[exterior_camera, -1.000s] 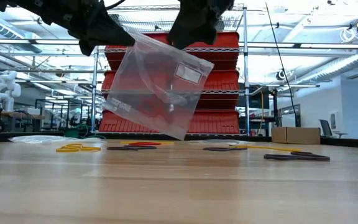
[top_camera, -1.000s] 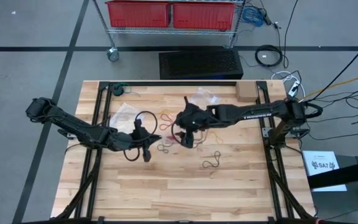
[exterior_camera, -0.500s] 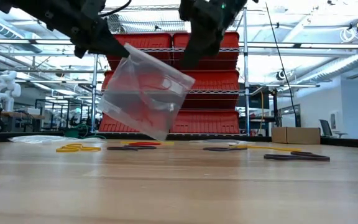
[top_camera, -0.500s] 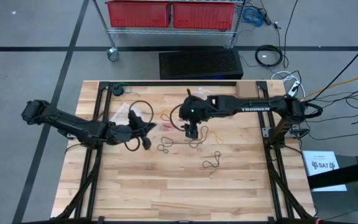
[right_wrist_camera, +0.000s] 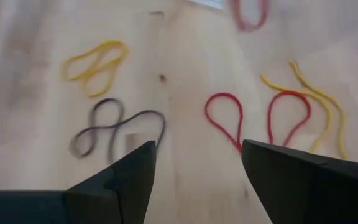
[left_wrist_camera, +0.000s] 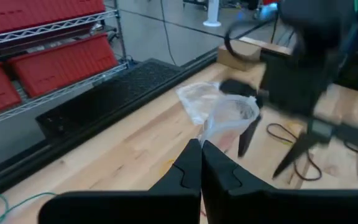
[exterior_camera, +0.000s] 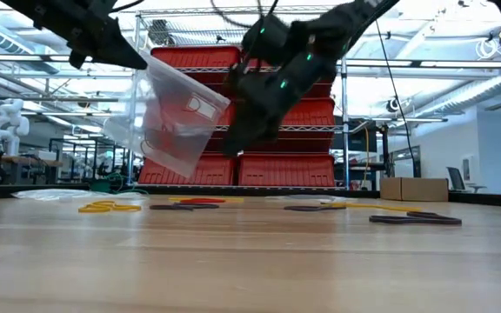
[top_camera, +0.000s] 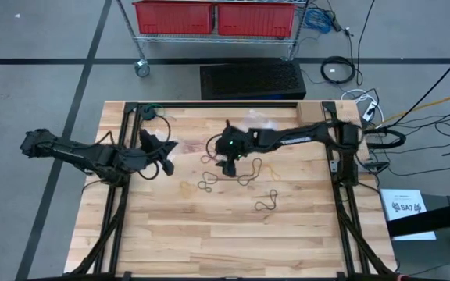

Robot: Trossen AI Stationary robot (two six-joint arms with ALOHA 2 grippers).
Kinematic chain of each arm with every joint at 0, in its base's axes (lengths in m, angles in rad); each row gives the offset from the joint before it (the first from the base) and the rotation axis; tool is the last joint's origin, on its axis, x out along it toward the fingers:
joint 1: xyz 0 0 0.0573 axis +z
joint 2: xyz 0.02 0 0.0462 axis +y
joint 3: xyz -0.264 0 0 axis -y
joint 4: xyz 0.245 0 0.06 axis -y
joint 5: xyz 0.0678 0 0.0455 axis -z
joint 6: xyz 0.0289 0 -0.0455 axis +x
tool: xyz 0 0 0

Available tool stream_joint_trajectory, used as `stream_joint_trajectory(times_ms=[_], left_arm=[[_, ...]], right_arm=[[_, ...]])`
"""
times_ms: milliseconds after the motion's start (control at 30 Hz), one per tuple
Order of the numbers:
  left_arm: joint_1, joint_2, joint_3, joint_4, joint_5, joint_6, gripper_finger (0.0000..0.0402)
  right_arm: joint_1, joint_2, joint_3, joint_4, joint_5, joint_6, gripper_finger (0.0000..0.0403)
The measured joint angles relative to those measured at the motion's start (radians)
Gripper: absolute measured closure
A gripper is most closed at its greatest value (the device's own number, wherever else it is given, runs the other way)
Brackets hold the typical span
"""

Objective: Sort rubber bands
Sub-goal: Put the red rubber band into the zip bag

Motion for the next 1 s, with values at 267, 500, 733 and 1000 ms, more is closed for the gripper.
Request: stream_joint_trajectory(times_ms=[267,500,733,1000], left_arm=[[0.000,-0.038,0.000,-0.049,-0.025,-0.001,0.0402],[0.000,-0.038,0.000,-0.052,-0.039,0.001,0.0402],[0.000,-0.038,0.000,-0.055,-0.040,0.000,0.0401],[0.000,-0.038,0.000,-0.055,-0.031,-0.003,0.0402]], right_arm=[[-0.024,0.121,0.001,0.158,0.091,0.091,0.0156],[-0.063,0.177,0.002,0.164,0.092,0.114,0.0129],[-0.074,0.198,0.005,0.199,0.109,0.103,0.0129],[-0.060,0.258,0.008,0.219,0.125,0.095,0.0195]])
